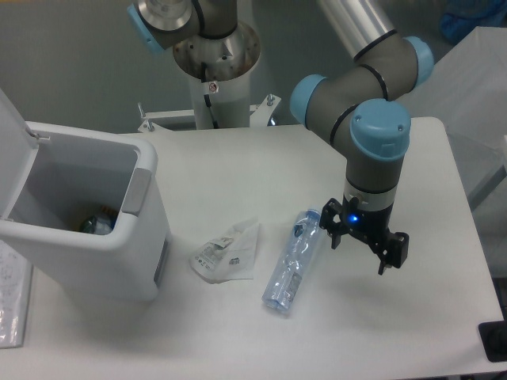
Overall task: Place the trash in the trash can
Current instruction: 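Lower the open gripper over the clear plastic bottle's cap end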
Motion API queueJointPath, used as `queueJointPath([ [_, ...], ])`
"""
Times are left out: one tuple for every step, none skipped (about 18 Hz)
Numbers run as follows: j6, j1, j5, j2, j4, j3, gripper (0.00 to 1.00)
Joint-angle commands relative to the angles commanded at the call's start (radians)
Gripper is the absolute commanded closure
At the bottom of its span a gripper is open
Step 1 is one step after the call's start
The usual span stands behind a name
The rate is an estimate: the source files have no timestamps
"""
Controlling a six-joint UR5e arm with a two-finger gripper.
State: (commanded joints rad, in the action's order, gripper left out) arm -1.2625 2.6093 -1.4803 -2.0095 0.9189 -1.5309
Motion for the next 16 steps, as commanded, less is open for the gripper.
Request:
queueJointPath([
  [0.000,-0.003,0.000,0.002,0.000,-0.005,0.00],
  [0.002,-0.006,0.002,0.003,0.000,-0.005,0.00],
  [0.006,-0.011,0.002,0.005,0.000,-0.006,0.00],
  [0.020,-0.023,0.000,0.005,0.000,-0.006,0.00],
  [0.055,-0.031,0.000,0.003,0.000,-0.008,0.00],
  [0.101,-0.035,0.005,0.003,-0.002,-0.006,0.00],
  [0.130,-0.038,0.011,0.003,-0.003,-0.002,0.00],
  [0.138,-0.046,0.018,0.003,-0.008,-0.005,0.00],
  [0.140,-0.049,0.026,0.005,-0.008,-0.008,0.00],
  [0.141,-0.051,0.034,0.003,-0.008,-0.018,0.00],
  [0.143,-0.054,0.037,0.003,-0.009,-0.038,0.00],
  [0.146,-0.063,0.038,0.005,-0.015,-0.054,0.00],
  [0.156,-0.074,0.050,0.005,-0.024,-0.057,0.00],
  [0.175,-0.075,0.066,0.005,-0.025,-0.063,0.00],
  [0.187,-0.077,0.075,0.005,-0.026,-0.074,0.00],
  [0.189,-0.078,0.077,0.002,-0.026,-0.081,0.00],
])
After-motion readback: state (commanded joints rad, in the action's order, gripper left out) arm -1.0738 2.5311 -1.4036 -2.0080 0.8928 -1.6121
